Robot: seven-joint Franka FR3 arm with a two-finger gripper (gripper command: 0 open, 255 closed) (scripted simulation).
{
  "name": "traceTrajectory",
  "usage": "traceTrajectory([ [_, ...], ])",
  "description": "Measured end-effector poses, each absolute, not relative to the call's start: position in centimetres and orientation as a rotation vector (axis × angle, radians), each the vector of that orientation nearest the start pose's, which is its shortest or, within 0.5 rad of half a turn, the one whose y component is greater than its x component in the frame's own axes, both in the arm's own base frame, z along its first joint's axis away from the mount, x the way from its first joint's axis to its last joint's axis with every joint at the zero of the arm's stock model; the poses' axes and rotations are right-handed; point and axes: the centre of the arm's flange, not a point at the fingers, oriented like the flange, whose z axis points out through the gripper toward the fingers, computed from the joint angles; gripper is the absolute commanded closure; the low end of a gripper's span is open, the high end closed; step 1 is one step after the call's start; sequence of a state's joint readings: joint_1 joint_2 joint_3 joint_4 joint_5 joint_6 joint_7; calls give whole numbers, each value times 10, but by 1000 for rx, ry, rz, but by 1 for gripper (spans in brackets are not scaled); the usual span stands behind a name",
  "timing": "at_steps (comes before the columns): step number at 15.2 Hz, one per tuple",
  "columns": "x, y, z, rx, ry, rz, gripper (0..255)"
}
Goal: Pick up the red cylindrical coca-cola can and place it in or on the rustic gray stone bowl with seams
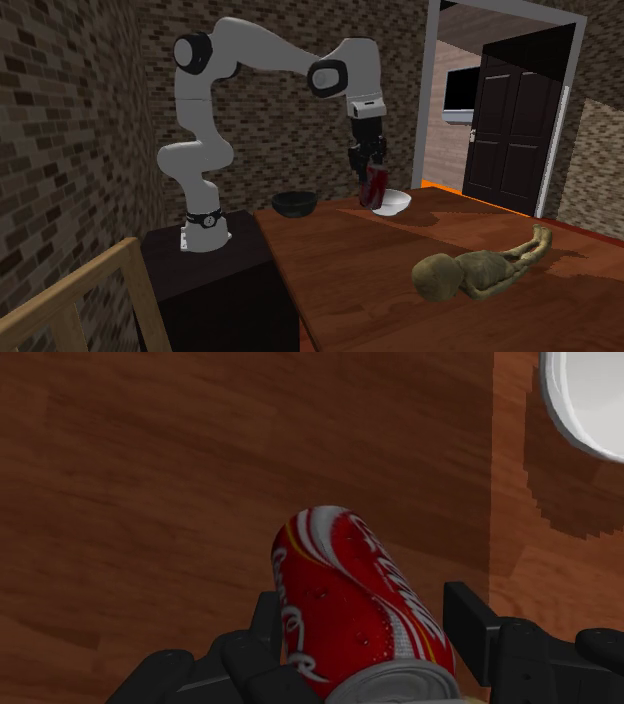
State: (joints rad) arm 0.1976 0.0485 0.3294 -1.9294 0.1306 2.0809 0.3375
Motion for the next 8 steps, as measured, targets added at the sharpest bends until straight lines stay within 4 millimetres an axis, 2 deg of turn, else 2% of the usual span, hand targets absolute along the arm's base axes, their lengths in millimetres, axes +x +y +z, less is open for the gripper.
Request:
traceTrajectory([
  [2,500,297,482,-2970,-194,-59,255],
  [3,493,296,483,-2970,-194,-59,255],
  [8,436,290,492,-2970,-195,-58,255],
])
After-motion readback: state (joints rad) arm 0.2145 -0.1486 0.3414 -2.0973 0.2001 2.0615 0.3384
